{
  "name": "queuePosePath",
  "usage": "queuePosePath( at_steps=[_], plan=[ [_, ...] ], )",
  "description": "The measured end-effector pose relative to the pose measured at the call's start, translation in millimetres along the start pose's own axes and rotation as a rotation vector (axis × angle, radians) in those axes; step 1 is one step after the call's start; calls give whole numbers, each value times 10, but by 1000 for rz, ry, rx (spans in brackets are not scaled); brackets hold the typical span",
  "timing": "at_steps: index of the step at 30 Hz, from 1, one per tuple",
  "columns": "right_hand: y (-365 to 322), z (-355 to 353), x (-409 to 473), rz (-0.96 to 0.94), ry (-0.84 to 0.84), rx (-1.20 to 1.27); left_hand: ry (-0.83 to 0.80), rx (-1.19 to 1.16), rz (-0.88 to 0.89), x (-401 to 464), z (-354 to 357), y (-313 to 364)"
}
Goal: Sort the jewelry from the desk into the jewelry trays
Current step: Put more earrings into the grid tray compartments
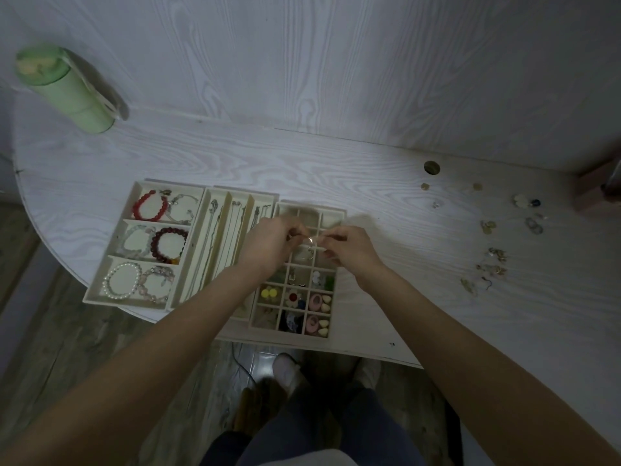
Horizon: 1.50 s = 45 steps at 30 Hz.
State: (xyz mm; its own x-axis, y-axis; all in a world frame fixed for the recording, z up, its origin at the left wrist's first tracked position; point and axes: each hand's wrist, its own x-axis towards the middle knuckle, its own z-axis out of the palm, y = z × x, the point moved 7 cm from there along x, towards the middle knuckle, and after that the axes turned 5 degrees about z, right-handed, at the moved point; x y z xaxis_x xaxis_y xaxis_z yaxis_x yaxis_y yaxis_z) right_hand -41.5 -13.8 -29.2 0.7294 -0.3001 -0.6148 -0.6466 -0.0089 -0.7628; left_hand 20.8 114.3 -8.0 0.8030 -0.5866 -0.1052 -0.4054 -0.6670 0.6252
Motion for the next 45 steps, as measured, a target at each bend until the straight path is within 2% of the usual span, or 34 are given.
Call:
queuePosePath(
  at_steps=[4, 9, 15, 25, 31, 39, 45],
  plan=[
    [42, -152, 24, -90, 91, -80, -37, 107, 17, -24, 70, -43],
    [74, -303, 55, -194, 266, -398, -7, 205, 79, -33, 124, -43],
    [258, -221, 87, -36, 120, -401, 30, 238, 116, -16, 178, -53],
    [276, -200, 121, -58, 111, -436, 35, 293, 197, 15, 239, -20],
    [281, -194, 132, -54, 103, -447, 37, 332, 113, 8, 174, -54],
    [283, -194, 135, -39, 105, -442, -120, 454, 91, 67, 290, -10],
    [288, -198, 128, -38, 102, -437, -106, 483, 67, 83, 340, -24]
  ],
)
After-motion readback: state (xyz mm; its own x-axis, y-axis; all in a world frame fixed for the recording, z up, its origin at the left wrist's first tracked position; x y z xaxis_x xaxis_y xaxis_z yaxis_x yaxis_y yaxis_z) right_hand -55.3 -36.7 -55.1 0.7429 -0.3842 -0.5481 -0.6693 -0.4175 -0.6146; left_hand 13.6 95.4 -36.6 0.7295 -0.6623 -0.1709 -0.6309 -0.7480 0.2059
